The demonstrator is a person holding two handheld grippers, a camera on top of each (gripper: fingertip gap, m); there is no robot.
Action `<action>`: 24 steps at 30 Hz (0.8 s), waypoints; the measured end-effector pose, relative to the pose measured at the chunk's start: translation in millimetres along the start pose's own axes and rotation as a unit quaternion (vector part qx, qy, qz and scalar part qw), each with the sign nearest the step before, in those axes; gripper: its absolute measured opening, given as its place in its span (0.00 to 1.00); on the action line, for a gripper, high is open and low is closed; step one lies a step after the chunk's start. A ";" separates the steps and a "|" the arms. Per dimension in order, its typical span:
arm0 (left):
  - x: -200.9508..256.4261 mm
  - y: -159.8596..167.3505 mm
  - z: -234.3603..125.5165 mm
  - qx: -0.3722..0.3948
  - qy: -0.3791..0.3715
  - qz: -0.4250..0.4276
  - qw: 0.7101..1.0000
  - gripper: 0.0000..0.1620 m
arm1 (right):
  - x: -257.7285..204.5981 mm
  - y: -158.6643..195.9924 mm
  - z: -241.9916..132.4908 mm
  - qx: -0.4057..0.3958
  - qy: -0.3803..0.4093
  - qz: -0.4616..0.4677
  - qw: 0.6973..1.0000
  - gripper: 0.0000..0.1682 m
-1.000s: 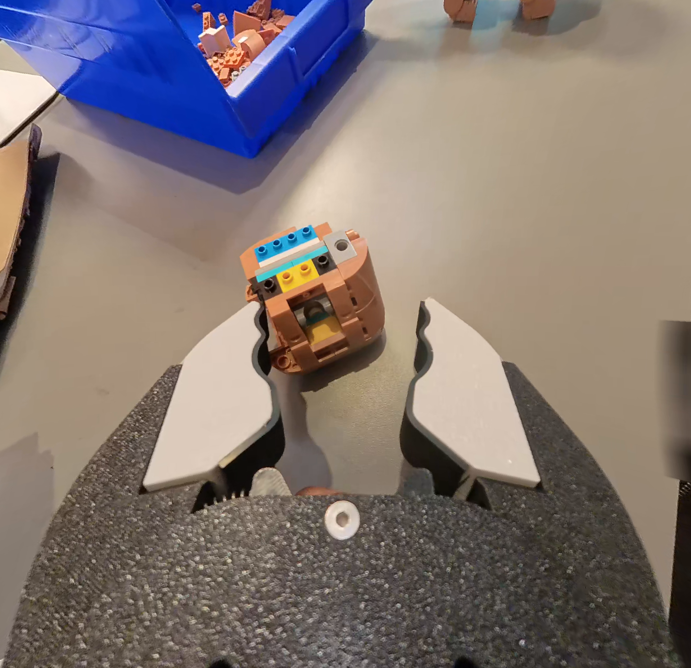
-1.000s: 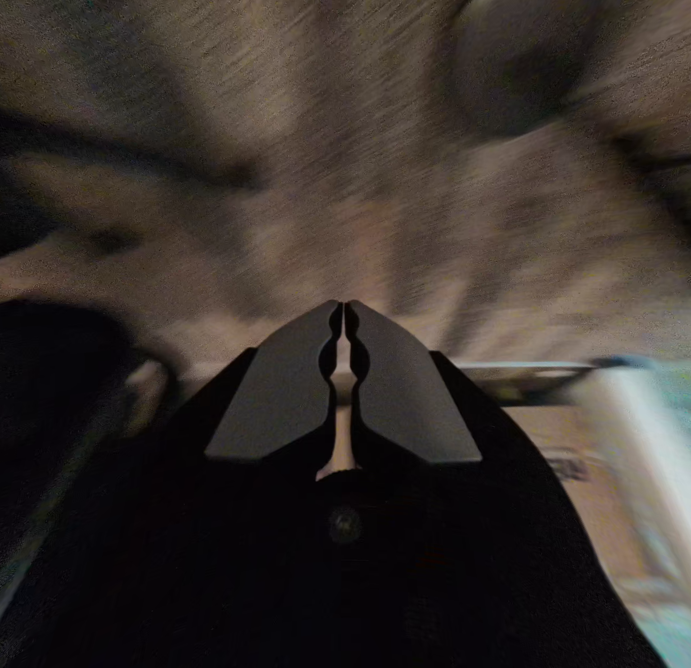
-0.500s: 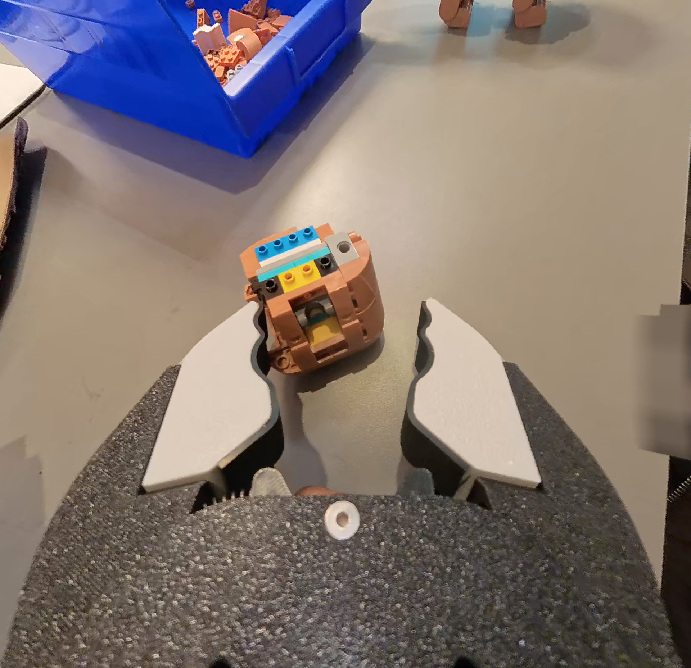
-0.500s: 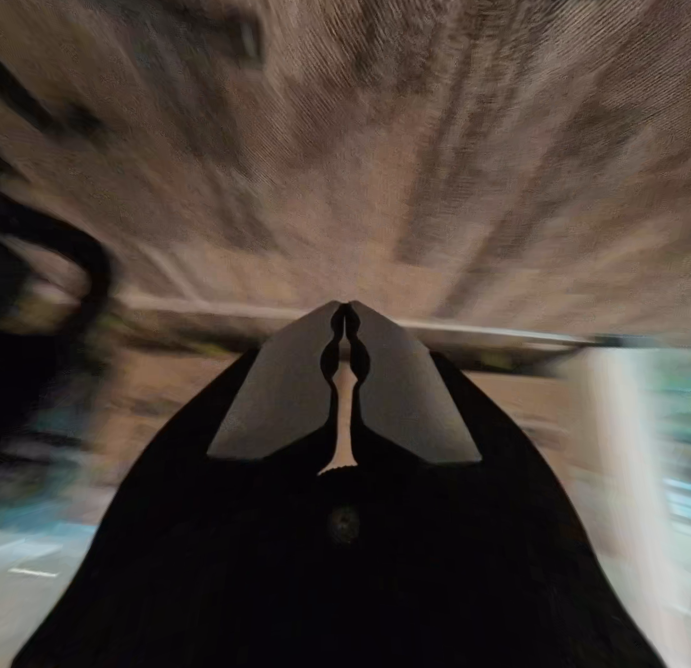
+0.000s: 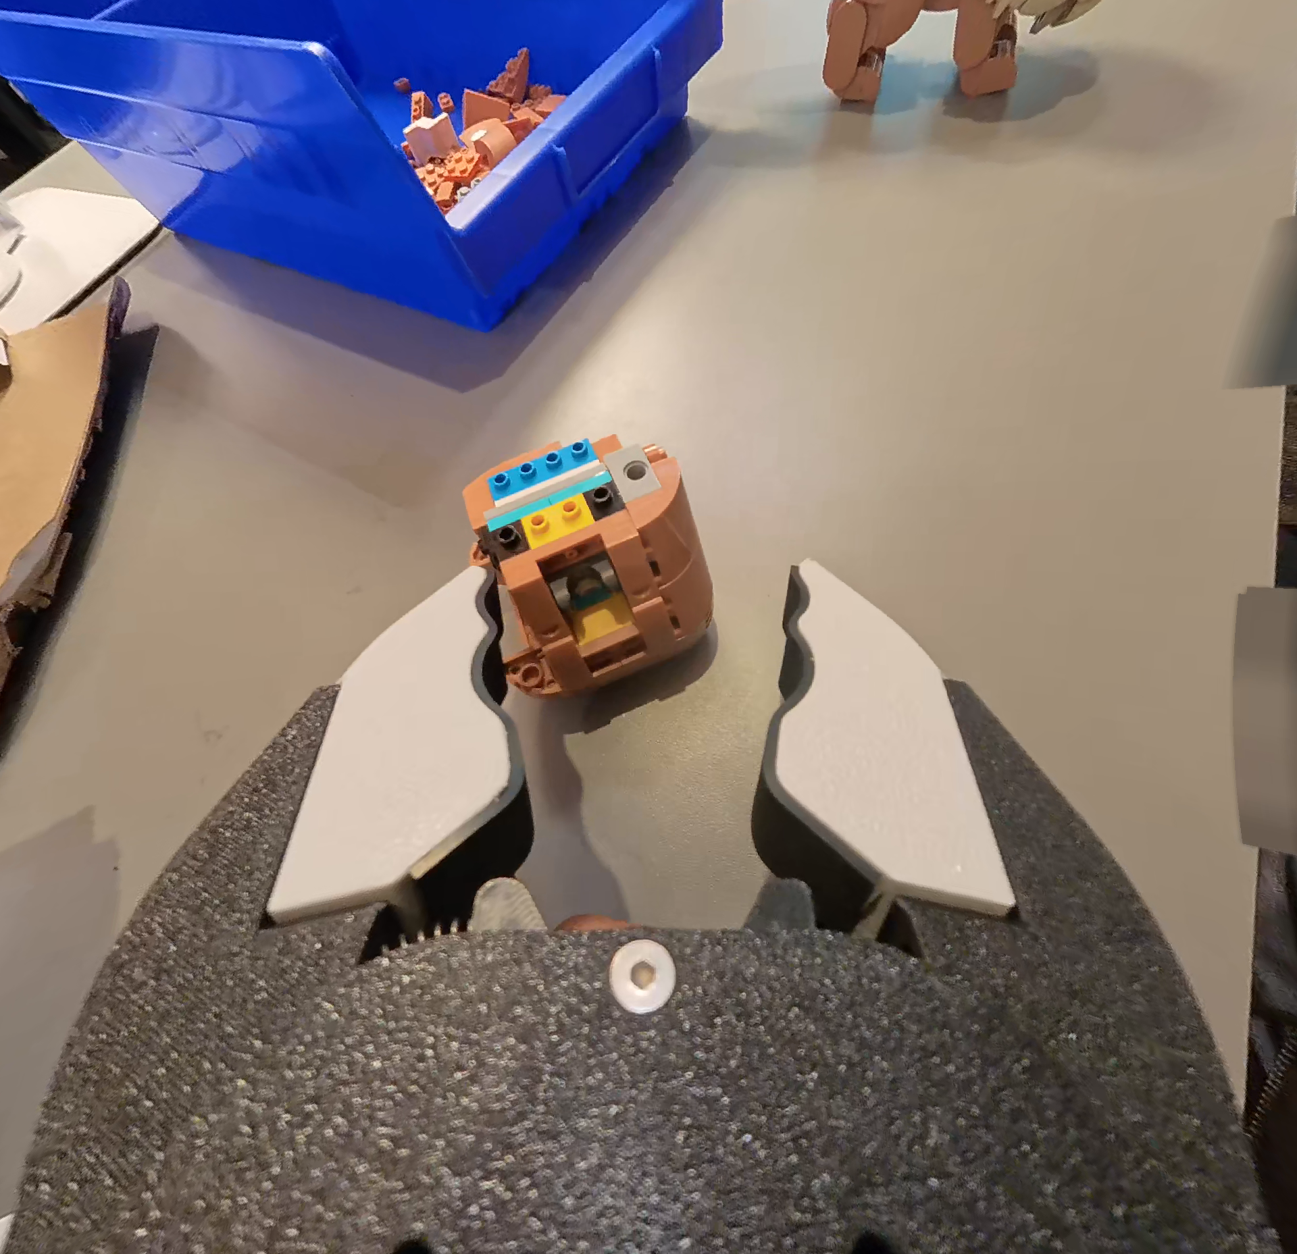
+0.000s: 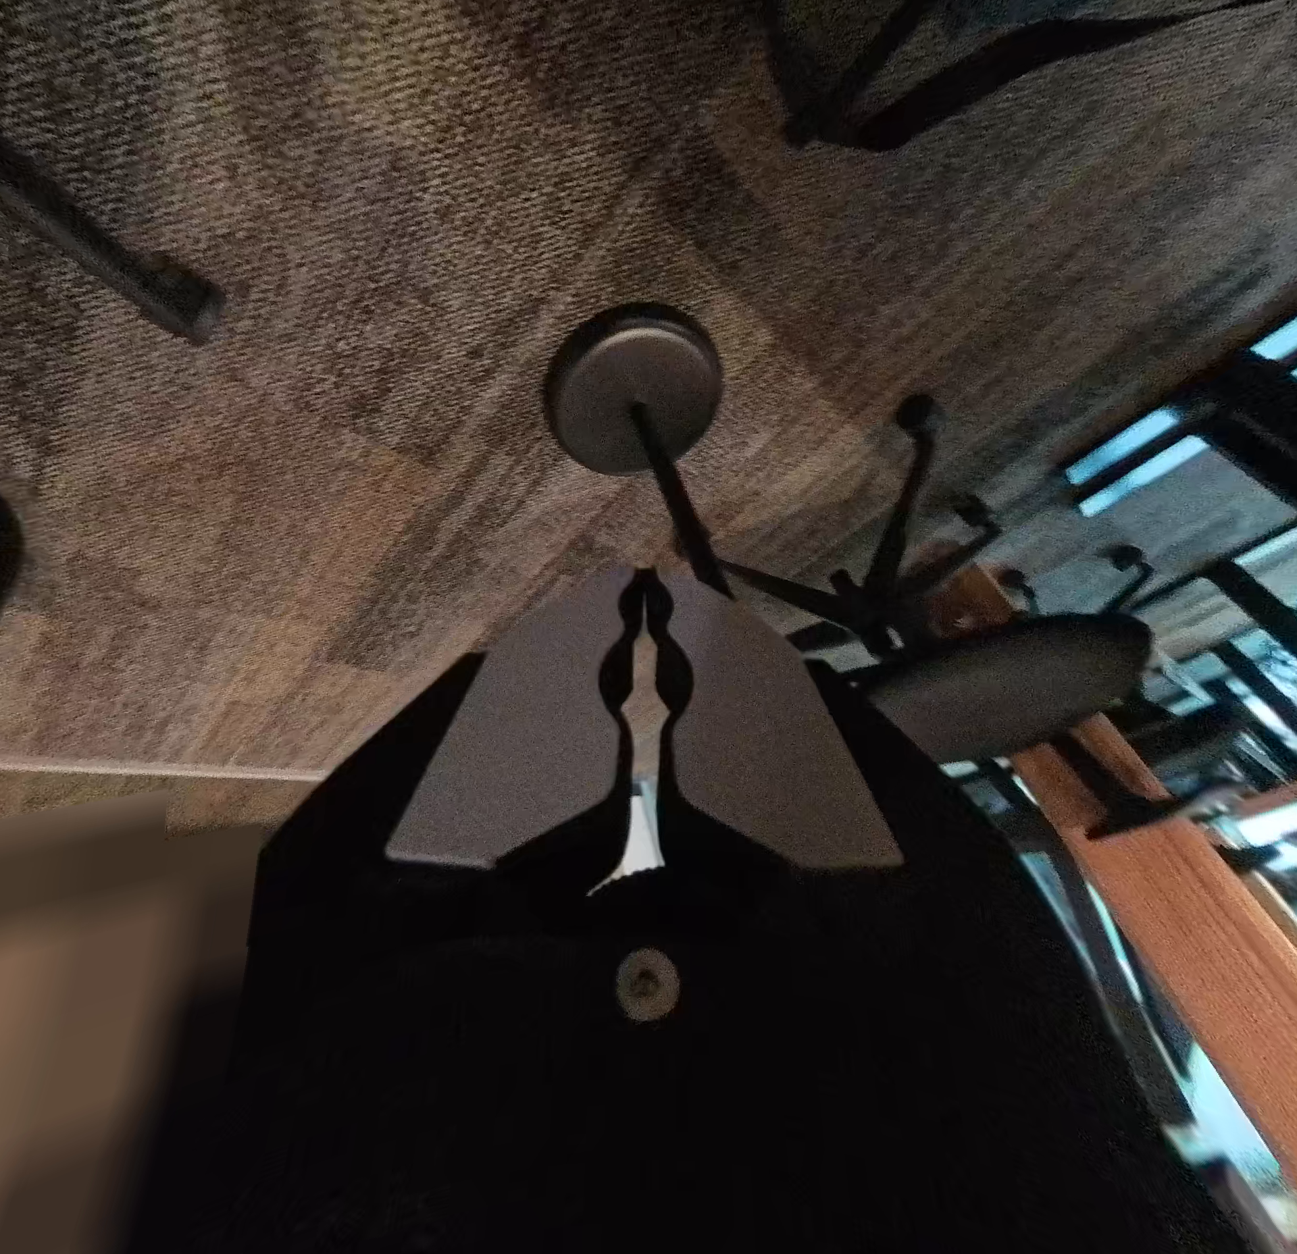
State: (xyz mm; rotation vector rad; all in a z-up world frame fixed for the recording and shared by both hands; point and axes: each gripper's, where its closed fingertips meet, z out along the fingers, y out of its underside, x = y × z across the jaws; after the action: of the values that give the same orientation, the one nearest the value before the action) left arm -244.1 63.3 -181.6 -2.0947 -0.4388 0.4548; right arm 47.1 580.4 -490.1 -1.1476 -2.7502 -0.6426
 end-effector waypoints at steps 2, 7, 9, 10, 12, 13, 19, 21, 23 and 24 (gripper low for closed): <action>0.9 1.1 1.1 -0.006 0.006 -0.001 1.000 0.48 | 12.5 12.6 -27.6 0.004 0.055 0.006 0.998 0.00; 1.6 0.5 2.4 -0.006 0.016 -0.003 1.000 0.48 | 30.1 15.8 -127.2 0.045 0.137 -0.010 0.989 0.00; 1.5 -0.9 1.1 0.000 0.017 -0.005 1.000 0.48 | 25.7 -4.9 -175.9 0.078 0.124 -0.044 0.988 0.00; 1.8 -1.9 0.4 0.004 0.018 -0.006 1.000 0.48 | 24.1 -20.8 -201.4 0.099 0.113 -0.060 0.987 0.00; 3.6 -3.4 -0.8 0.009 0.022 -0.016 1.000 0.49 | 22.5 -62.2 -256.7 0.161 0.093 -0.084 0.979 0.00; 4.9 -4.1 -1.3 0.011 0.025 -0.022 0.999 0.49 | 19.2 -84.4 -285.0 0.196 0.074 -0.097 0.973 0.00; 1.2 3.3 3.7 -0.028 -0.002 -0.043 0.999 0.50 | -2.1 -214.5 -425.8 0.381 0.024 -0.206 0.901 0.00; -3.7 7.5 8.5 -0.053 -0.025 -0.047 0.997 0.51 | 0.3 -266.1 -455.3 0.430 0.036 -0.202 0.879 0.03; -5.6 9.2 14.1 -0.072 -0.040 -0.050 0.995 0.51 | -4.7 -315.9 -479.2 0.477 0.023 -0.199 0.856 0.05; -6.5 10.2 17.1 -0.082 -0.046 -0.045 0.995 0.51 | -6.3 -339.2 -487.6 0.495 0.013 -0.196 0.847 0.06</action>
State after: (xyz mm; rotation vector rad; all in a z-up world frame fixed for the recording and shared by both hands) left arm -256.6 67.1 -198.0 -2.2065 -0.6411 0.4786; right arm -221.3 160.9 -166.2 -0.3247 -2.6337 0.7103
